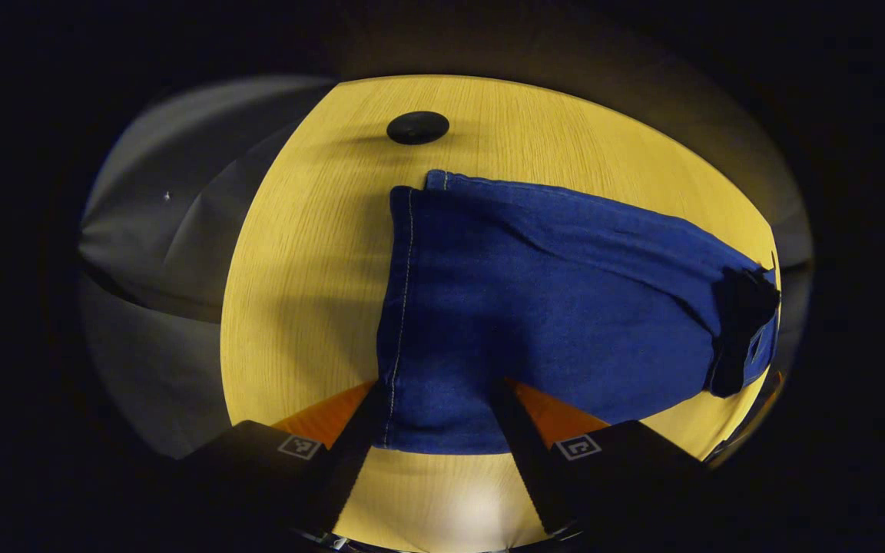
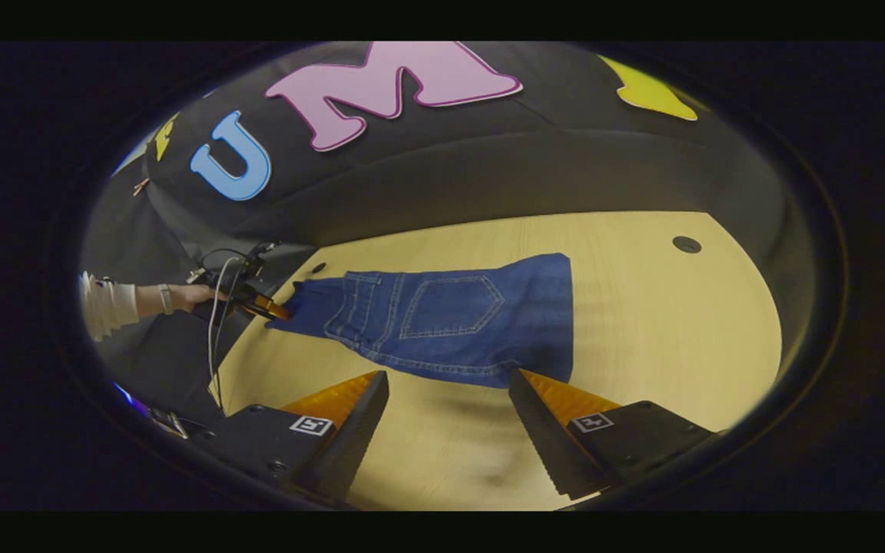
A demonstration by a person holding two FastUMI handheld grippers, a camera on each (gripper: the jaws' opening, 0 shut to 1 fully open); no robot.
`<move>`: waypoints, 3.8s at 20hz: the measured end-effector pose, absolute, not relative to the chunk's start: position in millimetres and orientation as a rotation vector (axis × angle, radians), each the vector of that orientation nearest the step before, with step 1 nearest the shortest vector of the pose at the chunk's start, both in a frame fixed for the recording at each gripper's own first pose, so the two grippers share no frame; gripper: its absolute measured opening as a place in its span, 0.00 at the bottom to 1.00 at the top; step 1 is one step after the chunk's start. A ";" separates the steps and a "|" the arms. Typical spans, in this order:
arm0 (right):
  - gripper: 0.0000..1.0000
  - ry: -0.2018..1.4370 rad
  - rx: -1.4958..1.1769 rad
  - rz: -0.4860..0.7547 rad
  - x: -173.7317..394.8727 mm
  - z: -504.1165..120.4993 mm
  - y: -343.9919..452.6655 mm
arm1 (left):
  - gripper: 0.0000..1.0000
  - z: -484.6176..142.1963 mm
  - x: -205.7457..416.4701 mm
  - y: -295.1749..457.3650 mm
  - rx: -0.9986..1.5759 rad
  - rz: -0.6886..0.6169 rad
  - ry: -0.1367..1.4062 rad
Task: Grasp the waist and the cuffs of the jeans and fold them to make the two legs overlap; first hold the waist and fold one-third of the jeans toward the cuffs, then hold the cuffs and fold the remaining one-third in the same direction to finish folding.
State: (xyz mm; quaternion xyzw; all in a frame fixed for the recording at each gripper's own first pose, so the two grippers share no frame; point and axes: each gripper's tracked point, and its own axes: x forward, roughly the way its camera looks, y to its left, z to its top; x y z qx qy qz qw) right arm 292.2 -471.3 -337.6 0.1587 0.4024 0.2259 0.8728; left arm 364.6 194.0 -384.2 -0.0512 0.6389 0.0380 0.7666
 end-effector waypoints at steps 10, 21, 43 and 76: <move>0.96 0.840 0.337 0.488 283.9 -331.4 -472.2 | 0.06 -378.9 376.2 165.4 -0.078 0.072 1.330; 0.96 0.808 0.435 0.480 296.9 -311.5 -476.6 | 0.06 -227.3 385.2 54.8 -0.475 -0.234 1.027; 0.96 0.680 0.334 0.460 246.2 -256.3 -576.6 | 0.26 -330.0 376.1 -289.9 0.039 -0.515 1.123; 0.90 -0.031 0.058 0.093 58.6 55.7 -583.2 | 0.96 28.6 31.6 -141.6 -0.061 -0.252 0.023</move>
